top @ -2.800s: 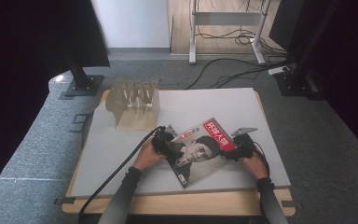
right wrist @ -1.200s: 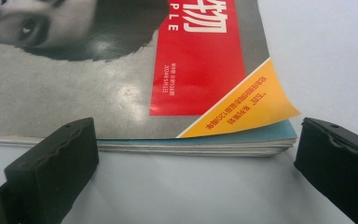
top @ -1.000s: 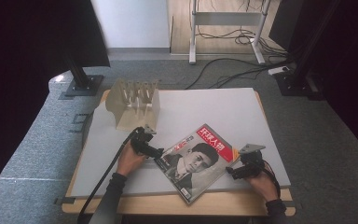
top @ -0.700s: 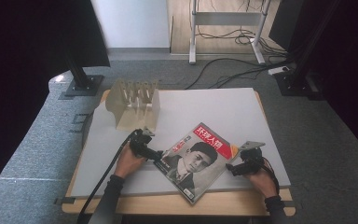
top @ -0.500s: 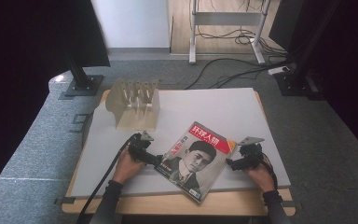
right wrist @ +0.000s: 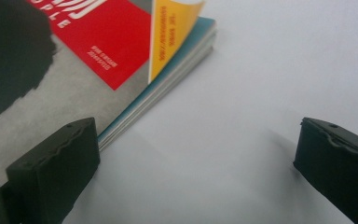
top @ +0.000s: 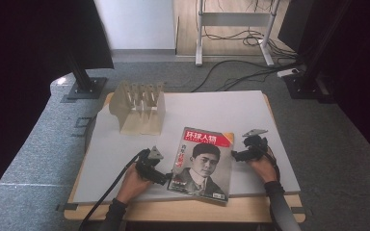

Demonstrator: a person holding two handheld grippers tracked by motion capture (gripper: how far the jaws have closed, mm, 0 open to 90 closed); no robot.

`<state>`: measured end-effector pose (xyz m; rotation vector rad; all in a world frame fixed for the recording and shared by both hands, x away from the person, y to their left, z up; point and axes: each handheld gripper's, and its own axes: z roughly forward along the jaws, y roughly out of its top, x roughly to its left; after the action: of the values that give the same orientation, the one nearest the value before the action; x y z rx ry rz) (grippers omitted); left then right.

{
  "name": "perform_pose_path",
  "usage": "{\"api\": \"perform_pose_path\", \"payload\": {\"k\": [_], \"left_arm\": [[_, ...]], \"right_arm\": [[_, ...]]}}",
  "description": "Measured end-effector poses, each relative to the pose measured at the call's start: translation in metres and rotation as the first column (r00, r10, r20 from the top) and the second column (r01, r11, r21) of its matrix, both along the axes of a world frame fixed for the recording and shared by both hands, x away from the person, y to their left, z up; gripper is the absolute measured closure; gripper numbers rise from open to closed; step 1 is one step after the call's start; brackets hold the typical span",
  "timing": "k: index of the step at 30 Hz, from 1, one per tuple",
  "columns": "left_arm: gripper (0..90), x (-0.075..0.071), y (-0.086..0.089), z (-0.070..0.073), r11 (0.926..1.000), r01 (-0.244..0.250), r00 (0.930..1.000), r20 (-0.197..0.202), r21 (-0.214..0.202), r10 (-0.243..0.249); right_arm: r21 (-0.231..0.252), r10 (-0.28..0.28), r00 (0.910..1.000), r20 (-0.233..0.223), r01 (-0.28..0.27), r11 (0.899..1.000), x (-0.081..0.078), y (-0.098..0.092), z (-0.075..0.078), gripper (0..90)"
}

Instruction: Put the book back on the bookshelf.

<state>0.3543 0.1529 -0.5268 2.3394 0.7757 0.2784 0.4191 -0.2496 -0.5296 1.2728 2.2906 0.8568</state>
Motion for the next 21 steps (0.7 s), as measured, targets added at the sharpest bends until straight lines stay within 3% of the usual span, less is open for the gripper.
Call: {"api": "perform_pose_path", "payload": {"k": [9, 16, 18, 21], "left_arm": [[0.0, -0.017, -0.022, -0.001, 0.9958, 0.091, 0.9959, 0.001, -0.01, -0.091], [0.0, -0.019, -0.031, -0.001, 0.9887, 0.149, 0.9888, -0.006, -0.02, -0.149], [0.0, -0.016, -0.028, 0.001, 0.9898, 0.141, 0.9898, -0.017, -0.019, -0.141], [0.0, -0.006, -0.02, 0.004, 0.9978, 0.066, 0.9978, 0.012, 0.009, -0.066]], "right_arm": [[-0.019, -0.028, 0.9996, -0.002, 0.028, 0.999, 0.033, 0.015, 0.002, 0.0], [-0.025, -0.033, 0.9994, 0.005, 0.033, 0.999, 0.05, 0.027, 0.003, 1.4], [-0.011, -0.023, 0.9997, -0.007, 0.023, 1.0, 0.051, 0.026, 0.003, 4.0], [0.016, 0.006, 0.9994, -0.033, -0.005, 1.0, 0.047, 0.022, 0.006, 8.1]]}}
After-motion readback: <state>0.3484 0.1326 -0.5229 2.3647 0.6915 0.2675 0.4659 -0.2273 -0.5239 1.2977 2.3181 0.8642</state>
